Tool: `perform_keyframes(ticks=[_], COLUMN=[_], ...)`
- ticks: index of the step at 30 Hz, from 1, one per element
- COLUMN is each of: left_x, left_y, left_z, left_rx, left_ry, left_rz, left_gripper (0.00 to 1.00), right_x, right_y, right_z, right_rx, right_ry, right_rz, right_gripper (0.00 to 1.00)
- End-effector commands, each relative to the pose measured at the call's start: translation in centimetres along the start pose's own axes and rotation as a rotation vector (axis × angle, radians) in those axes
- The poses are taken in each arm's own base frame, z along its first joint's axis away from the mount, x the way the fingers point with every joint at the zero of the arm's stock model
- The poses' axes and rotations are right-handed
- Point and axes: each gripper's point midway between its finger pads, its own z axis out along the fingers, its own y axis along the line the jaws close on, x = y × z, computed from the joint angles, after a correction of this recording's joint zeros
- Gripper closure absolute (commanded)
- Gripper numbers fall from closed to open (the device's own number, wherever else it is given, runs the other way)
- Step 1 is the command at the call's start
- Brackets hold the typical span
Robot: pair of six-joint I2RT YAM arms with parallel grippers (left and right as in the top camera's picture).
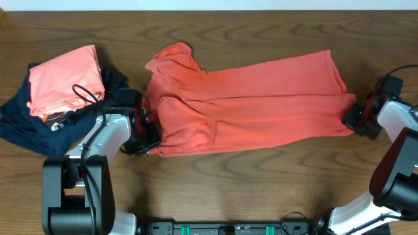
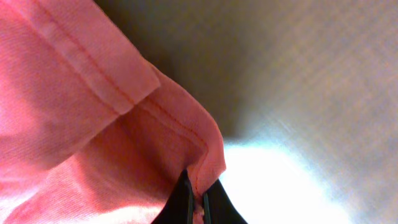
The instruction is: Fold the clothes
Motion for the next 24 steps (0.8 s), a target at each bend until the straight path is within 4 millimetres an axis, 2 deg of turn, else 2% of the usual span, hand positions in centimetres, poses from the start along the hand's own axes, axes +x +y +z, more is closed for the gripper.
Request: perform_keyframes(ticks=[1, 3, 6, 9, 11, 12, 13, 14, 16, 18, 21, 22, 24], left_x=[0.8, 1.8, 3.8, 5.1, 4.8, 4.3, 3.6, 2.7, 0.9, -1.4, -5.0, -6.2, -8.5], left_y=[1.3, 1.7, 2.5, 2.9, 2.6, 2.3, 1.8, 1.3, 0.3, -1.0, -2.9, -3.6, -4.6], left_z=[0.3, 0.2, -0.1, -0.7, -1.5, -2.1, -2.8, -3.6, -5.4, -7.4, -9.6, -10.0, -10.4], left_rx=[-0.055, -0.074, -0.106, -0.127, -0.120, -0.112, -0.100, -0.087, -0.059, -0.018, 0.049, 0.072, 0.104], left_ry=[0.023, 0.064, 0.145, 0.197, 0.189, 0.170, 0.141, 0.107, 0.029, -0.073, -0.241, -0.293, -0.382], left_rz=[-0.018, -0.027, -0.041, -0.049, -0.032, -0.030, -0.024, -0.018, -0.005, 0.012, 0.043, 0.060, 0.104], left_gripper=[0.94, 0.94, 0.94, 0.94, 0.94, 0.89, 0.74, 0.53, 0.33, 0.18, 0.10, 0.06, 0.05], right_x=[3.2, 3.9, 4.5, 4.1, 3.0, 2.4, 1.6, 0.9, -0.4, -1.6, -2.6, -2.6, -2.3], right_y=[-6.4, -8.2, -9.6, -9.8, -9.0, -8.3, -7.3, -6.4, -5.0, -4.1, -2.3, -1.8, -0.9], right_z=[1.0, 0.2, -0.7, -1.9, -2.9, -3.4, -4.2, -5.0, -7.1, -9.2, -11.7, -12.3, -13.1], right_rx=[0.308, 0.375, 0.388, 0.358, 0.302, 0.259, 0.200, 0.148, 0.060, 0.011, -0.091, -0.121, -0.177], right_ry=[0.091, 0.105, 0.119, 0.094, 0.047, 0.023, -0.006, -0.030, -0.088, -0.156, -0.240, -0.251, -0.256], right_rz=[0.144, 0.214, 0.302, 0.342, 0.353, 0.348, 0.331, 0.311, 0.257, 0.212, 0.113, 0.096, 0.070], right_gripper=[0.99, 0.99, 0.99, 0.98, 0.91, 0.83, 0.69, 0.59, 0.52, 0.47, 0.44, 0.43, 0.44])
